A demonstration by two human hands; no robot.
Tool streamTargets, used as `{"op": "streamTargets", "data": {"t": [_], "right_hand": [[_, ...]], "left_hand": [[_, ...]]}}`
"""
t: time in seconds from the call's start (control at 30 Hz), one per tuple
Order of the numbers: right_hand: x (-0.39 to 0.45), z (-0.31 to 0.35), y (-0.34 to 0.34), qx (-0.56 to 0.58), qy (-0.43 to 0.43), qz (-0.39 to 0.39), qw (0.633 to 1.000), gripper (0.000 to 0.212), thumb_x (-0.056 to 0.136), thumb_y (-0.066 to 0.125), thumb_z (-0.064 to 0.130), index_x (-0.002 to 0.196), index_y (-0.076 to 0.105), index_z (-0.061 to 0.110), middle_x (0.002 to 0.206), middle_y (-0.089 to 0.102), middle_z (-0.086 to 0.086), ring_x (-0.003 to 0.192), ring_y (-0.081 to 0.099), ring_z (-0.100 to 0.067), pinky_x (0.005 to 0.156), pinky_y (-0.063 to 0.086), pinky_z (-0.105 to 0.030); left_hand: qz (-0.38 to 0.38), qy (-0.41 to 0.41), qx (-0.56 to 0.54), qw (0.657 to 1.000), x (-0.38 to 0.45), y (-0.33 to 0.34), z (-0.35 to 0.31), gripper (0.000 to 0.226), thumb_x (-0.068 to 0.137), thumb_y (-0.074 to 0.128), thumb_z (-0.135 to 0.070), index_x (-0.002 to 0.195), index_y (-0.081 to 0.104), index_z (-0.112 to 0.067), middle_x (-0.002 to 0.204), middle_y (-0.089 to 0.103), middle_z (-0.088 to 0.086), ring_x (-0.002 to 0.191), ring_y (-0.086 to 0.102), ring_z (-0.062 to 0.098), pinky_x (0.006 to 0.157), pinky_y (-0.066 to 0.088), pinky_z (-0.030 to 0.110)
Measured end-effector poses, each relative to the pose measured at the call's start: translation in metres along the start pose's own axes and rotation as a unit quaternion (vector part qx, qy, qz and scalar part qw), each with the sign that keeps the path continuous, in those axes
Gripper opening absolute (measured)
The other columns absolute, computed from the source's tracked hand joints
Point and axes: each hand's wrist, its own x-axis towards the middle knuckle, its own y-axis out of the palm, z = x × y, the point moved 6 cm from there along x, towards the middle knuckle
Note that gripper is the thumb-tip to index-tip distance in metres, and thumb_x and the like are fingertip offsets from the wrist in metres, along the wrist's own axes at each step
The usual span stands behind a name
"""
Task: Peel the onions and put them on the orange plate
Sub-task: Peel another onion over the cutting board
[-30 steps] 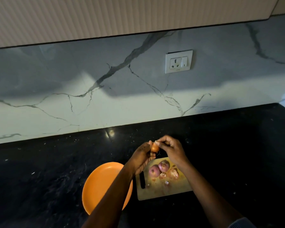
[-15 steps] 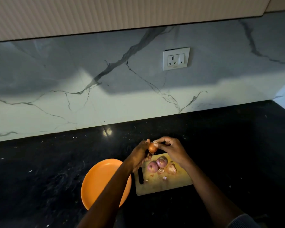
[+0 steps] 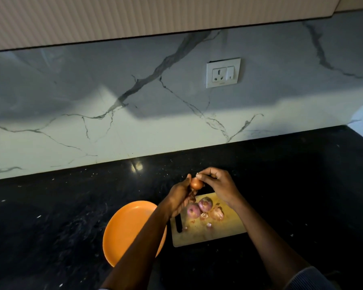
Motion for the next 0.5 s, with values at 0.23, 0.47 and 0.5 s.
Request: {"op": "streamTargets", "data": {"t": [0.23, 0.47, 0.5], "right_hand": [[0.0021, -0.002, -0.0027, -0.044, -0.011, 0.017, 0.999, 0.007, 0.086, 0.078, 0.017, 0.091, 0.078, 0.021, 0.095, 0.077, 0.002, 0.096, 0.07, -0.008, 0.087, 0.054, -0.024], [0.0037, -0.0064, -0.0054, -0.045, -0.01, -0.058, 0.997, 0.007, 0.089, 0.076, 0.024, 0.083, 0.074, 0.027, 0.082, 0.074, 0.009, 0.083, 0.069, -0.005, 0.077, 0.053, -0.021], [0.0044, -0.0063, -0.0051, -0.034, -0.005, -0.056, 0.998, 0.007, 0.09, 0.075, 0.024, 0.083, 0.074, 0.026, 0.083, 0.074, 0.009, 0.084, 0.069, -0.005, 0.078, 0.053, -0.022]], "left_hand": [[-0.009, 0.011, 0.047, 0.999, 0.0022, -0.0073, 0.0001, 0.039, 0.107, 0.039, -0.04, 0.11, 0.064, -0.01, 0.086, 0.064, 0.006, 0.072, 0.058, 0.013, 0.069, 0.048, 0.026], [-0.004, 0.06, 0.063, 0.996, 0.0, 0.0004, 0.0011, 0.027, 0.104, 0.049, -0.028, 0.113, 0.063, -0.008, 0.099, 0.066, 0.005, 0.081, 0.06, 0.009, 0.075, 0.05, 0.024], [-0.003, 0.054, 0.042, 0.998, 0.0001, 0.0012, 0.0011, 0.029, 0.105, 0.046, -0.028, 0.112, 0.064, -0.007, 0.094, 0.066, 0.004, 0.078, 0.06, 0.008, 0.073, 0.05, 0.022]]}}
